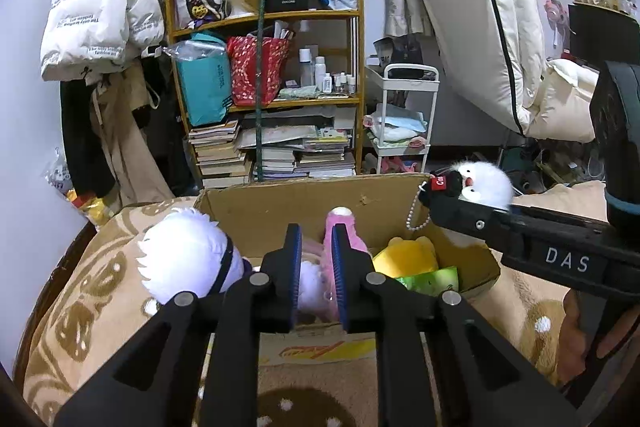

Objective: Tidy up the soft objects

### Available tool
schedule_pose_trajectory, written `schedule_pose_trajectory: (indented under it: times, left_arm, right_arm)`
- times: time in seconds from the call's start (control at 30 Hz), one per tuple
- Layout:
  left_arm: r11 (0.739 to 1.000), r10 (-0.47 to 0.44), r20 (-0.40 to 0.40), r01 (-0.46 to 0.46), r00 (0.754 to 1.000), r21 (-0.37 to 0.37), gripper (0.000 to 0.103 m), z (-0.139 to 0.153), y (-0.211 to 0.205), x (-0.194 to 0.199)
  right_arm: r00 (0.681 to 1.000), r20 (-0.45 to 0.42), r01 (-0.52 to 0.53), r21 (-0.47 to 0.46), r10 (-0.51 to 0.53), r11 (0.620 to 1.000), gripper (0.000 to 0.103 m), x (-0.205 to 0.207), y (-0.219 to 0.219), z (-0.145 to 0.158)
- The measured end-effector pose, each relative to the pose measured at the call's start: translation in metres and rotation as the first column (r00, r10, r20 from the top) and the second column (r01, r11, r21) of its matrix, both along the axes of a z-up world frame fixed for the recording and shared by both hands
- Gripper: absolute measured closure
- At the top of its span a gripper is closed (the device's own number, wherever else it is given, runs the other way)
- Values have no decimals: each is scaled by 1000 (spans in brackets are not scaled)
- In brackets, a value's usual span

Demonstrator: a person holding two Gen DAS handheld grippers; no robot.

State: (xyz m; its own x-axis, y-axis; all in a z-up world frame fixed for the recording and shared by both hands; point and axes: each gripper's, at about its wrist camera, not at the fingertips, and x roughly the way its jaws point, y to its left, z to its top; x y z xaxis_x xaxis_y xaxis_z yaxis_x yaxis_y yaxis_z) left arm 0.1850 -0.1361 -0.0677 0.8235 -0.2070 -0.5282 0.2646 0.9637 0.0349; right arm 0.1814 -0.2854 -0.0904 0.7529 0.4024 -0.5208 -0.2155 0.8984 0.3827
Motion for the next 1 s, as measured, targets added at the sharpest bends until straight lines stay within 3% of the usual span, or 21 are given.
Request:
schedule_pose_trajectory:
  times: [0.07,0.13,0.27,0.4,0.5,0.57,0.63,0.73,0.87,0.93,1.0]
  left_arm:
    - [1000,13,-18,-13,1000,1,89,1,3,0]
    - [1000,26,-28,-26,999,-6,88,3,8,-3]
    - [999,41,-30,-41,999,-2,88,9,14,-10]
    - [998,50,-59,-52,997,-30,80,14,29,-21]
    - [997,72,-71,-74,995,-25,78,15,39,-30]
    - [996,84,-59,-85,995,-20,72,20,44,-38]
    - [995,94,-38,-95,995,-20,55,27,47,-47]
    - [995,99,-1,-99,995,-21,41,39,49,-63]
    - [995,102,26,-102,994,-10,28,49,55,-82]
    - [994,113,37,-113,993,-6,21,53,58,-88]
    - [992,124,45,-124,991,-8,17,56,62,-98]
  right_arm:
    - [1000,-3,-8,-3,8,1000,62,-1,2,0]
    - [1000,1,-6,-19,6,1000,52,-3,5,2]
    - [1000,16,-4,-47,5,999,49,-10,8,10]
    - [1000,31,9,-80,-7,997,37,-22,10,16]
    - [1000,23,18,-96,-16,995,36,-31,11,18]
    - [999,31,28,-108,-24,994,32,-39,11,22]
    - [998,47,37,-119,-31,992,23,-46,12,28]
    - [996,76,52,-127,-42,991,18,-60,12,39]
    - [992,108,84,-127,-70,988,10,-80,12,53]
    - [989,120,96,-125,-81,988,1,-89,12,59]
    - [986,135,113,-123,-96,986,0,-100,11,64]
